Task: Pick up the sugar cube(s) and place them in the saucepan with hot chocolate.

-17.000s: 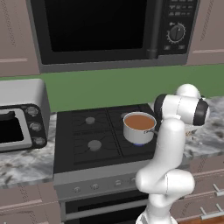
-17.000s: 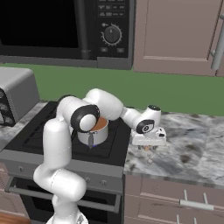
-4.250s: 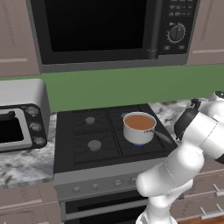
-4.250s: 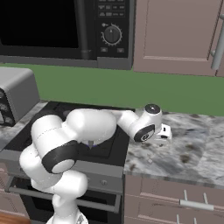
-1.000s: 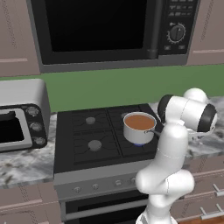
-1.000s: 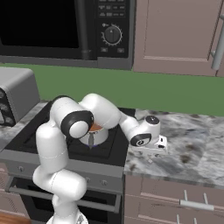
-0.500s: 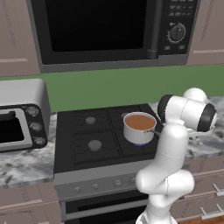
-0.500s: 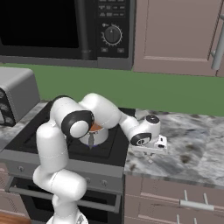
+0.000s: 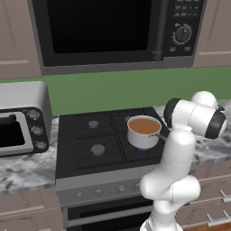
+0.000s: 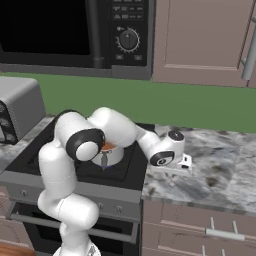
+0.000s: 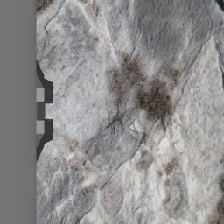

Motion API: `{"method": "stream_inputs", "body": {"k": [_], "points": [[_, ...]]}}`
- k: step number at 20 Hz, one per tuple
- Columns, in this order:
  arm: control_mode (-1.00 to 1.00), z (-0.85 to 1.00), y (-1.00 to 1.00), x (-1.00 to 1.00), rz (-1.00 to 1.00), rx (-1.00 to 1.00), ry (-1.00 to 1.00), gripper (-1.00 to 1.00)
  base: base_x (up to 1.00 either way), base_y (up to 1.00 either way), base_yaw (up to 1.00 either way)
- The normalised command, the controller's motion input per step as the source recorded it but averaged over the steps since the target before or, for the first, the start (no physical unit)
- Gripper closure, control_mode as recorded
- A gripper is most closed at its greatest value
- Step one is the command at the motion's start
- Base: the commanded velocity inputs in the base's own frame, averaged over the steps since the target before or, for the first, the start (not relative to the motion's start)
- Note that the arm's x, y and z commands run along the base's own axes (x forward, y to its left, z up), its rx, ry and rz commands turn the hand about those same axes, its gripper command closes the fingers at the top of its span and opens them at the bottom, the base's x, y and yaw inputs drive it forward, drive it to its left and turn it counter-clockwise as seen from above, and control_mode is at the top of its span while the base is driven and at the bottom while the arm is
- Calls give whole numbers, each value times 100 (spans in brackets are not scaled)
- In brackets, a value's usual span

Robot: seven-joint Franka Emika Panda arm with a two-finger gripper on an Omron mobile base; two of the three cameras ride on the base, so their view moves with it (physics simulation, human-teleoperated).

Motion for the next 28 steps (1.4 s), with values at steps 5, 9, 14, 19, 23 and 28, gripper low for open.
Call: {"method": "stream_inputs", "body": {"k": [5, 9, 14, 19, 23, 28], "points": [[-100, 77, 0, -41, 0, 7, -25, 100, 0, 0, 0], [-100, 86, 13, -12, 0, 4, -19, 100, 0, 0, 0], [-100, 95, 41, 0, 0, 3, -16, 100, 0, 0, 0], [-100, 77, 59, -7, 0, 1, -16, 100, 0, 0, 0], [-100, 65, 83, -12, 0, 0, -9, 100, 0, 0, 0], [-100, 36, 100, 0, 0, -1, 0, 100, 0, 0, 0]]}}
